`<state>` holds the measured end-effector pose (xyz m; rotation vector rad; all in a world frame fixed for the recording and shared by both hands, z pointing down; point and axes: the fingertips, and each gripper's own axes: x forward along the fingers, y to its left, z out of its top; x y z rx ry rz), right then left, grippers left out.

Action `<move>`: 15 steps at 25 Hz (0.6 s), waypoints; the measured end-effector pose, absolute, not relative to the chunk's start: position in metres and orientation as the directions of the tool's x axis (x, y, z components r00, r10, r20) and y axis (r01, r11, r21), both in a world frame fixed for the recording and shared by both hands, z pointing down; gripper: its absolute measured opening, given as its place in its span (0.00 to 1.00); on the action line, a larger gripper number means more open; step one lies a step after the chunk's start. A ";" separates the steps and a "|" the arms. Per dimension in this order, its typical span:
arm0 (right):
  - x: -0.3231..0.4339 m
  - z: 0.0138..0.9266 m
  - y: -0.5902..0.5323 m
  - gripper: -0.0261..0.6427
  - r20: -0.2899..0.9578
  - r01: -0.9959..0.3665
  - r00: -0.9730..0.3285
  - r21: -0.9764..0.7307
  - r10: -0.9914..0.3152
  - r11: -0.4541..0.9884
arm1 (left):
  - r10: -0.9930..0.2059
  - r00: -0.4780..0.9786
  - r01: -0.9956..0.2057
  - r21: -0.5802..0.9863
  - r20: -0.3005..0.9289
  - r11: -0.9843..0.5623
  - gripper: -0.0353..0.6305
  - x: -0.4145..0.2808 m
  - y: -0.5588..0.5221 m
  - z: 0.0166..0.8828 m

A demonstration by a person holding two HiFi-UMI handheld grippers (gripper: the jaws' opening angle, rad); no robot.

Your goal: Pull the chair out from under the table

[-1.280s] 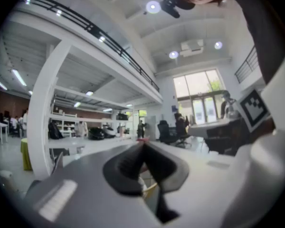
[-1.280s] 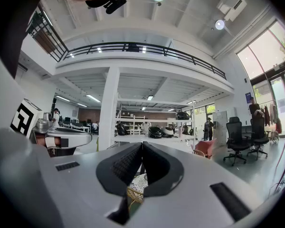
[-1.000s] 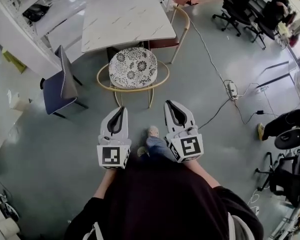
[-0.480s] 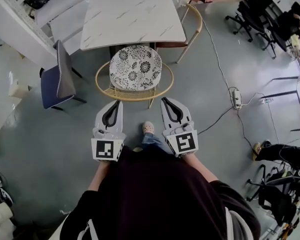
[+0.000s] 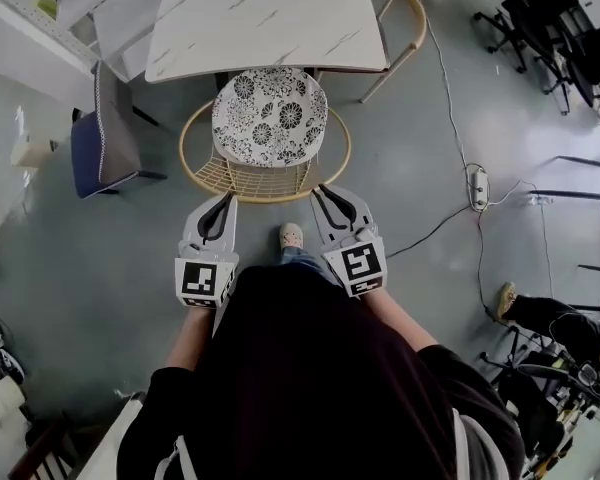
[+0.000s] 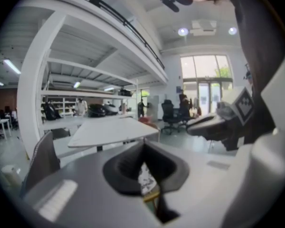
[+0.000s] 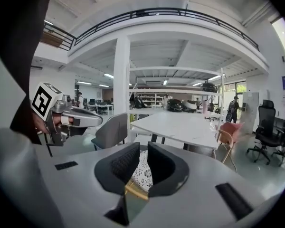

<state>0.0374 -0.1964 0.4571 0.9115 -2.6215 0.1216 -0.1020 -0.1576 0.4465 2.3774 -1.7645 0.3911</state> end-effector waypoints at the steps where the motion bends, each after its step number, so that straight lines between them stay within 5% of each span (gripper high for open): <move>1: 0.037 0.465 -0.197 0.08 0.386 -0.602 -0.730 0.029 -0.564 0.798 | -0.906 0.280 -0.953 -0.026 0.318 -0.303 0.06 -0.102 -0.159 0.454; 15: 0.031 0.550 -0.196 0.08 0.620 -0.508 -0.670 0.017 -0.408 0.861 | -0.741 0.385 -0.892 0.016 0.551 -0.452 0.07 -0.127 -0.167 0.546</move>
